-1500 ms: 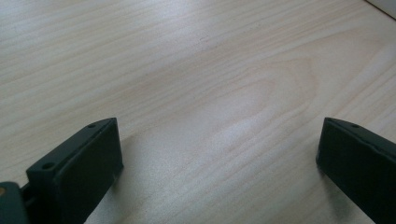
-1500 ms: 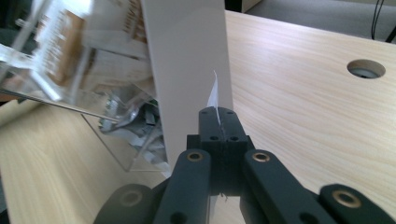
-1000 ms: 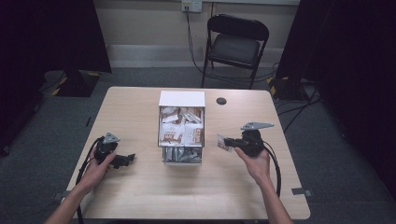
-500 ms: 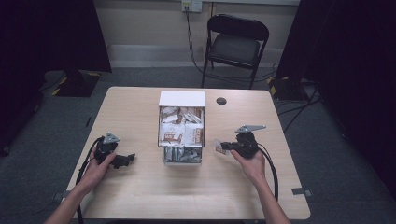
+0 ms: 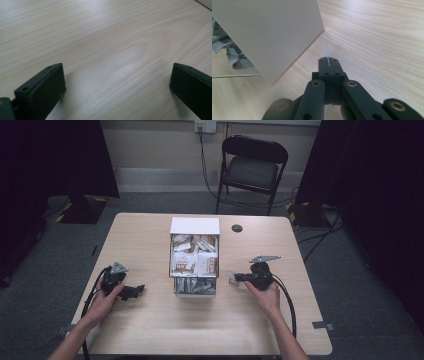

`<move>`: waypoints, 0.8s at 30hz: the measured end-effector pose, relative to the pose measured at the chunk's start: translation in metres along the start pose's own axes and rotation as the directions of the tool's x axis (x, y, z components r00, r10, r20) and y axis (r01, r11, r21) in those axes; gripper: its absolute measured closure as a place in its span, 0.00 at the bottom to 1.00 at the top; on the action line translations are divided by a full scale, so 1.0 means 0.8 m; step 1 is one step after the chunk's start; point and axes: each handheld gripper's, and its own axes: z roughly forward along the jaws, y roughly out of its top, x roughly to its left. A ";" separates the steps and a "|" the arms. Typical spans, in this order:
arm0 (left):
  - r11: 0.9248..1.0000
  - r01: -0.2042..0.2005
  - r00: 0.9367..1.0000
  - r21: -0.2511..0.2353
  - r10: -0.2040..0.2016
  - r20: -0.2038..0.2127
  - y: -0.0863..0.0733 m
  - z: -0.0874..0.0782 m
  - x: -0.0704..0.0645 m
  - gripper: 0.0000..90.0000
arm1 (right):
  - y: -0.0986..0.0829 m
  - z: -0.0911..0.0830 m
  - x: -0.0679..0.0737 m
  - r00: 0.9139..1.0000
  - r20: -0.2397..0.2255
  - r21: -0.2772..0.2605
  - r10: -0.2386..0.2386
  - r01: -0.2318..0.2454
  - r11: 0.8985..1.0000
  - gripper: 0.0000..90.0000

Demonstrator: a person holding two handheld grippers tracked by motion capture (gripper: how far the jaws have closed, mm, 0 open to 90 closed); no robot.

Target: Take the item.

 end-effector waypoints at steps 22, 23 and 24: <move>1.000 0.000 1.000 0.000 0.000 0.000 0.000 0.000 0.000 0.00 | -0.005 0.025 0.008 1.000 0.014 0.047 -0.017 0.016 0.999 1.00; 1.000 0.000 1.000 0.000 0.000 0.000 0.000 0.000 0.000 0.00 | -0.006 0.025 0.008 1.000 0.014 0.048 -0.015 0.015 0.999 0.99; 1.000 0.000 1.000 0.000 0.000 0.000 0.000 0.000 0.000 0.00 | -0.006 0.026 0.007 1.000 0.013 0.050 -0.013 0.012 0.999 0.99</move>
